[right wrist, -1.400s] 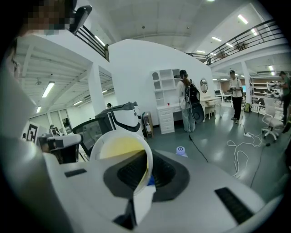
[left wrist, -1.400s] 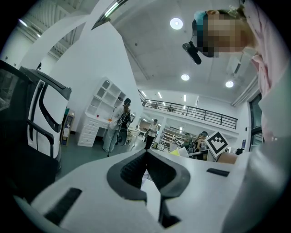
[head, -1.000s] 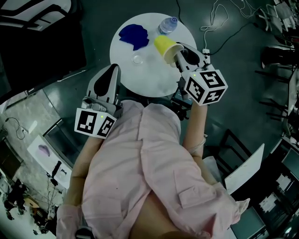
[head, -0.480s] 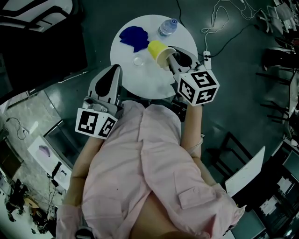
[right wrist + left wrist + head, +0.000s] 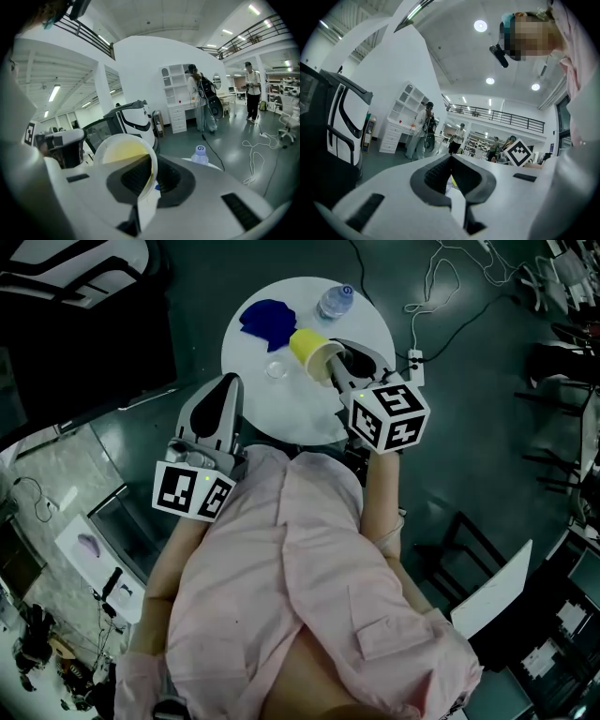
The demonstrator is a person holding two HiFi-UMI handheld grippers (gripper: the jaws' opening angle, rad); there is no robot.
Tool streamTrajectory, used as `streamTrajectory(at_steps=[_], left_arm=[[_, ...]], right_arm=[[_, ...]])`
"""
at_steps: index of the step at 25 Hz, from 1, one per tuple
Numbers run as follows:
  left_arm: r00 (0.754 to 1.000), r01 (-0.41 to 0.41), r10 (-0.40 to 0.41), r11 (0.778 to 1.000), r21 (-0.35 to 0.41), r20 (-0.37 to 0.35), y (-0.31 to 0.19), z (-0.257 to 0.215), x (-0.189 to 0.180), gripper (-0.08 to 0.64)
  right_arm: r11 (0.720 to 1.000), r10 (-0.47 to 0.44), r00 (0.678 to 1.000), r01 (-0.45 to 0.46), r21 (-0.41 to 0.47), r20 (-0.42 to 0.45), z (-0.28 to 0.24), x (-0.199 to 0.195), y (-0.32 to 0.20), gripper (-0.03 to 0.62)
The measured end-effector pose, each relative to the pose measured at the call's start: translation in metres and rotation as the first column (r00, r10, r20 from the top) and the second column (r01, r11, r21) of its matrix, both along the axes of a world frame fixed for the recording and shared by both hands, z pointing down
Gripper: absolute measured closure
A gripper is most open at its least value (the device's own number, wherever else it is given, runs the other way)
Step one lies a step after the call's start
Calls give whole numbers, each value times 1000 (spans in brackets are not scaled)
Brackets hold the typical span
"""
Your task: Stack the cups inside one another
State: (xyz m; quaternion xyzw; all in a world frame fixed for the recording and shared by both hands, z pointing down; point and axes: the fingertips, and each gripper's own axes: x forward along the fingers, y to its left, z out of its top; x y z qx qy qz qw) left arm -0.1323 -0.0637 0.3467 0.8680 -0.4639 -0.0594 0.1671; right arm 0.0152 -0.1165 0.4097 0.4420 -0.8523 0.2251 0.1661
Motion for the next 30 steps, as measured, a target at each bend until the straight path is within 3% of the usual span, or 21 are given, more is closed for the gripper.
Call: streamTrajectory(at_steps=[11, 30], left_arm=[[1000, 3, -3, 1000, 2, -2, -7, -1, 2, 551], [1000, 13, -13, 1000, -6, -25, -13, 1, -10, 551]], right_arm=[[999, -38, 995, 36, -32, -87, 21, -7, -5, 554], [988, -117, 982, 100, -115, -149, 63, -35, -4, 554]])
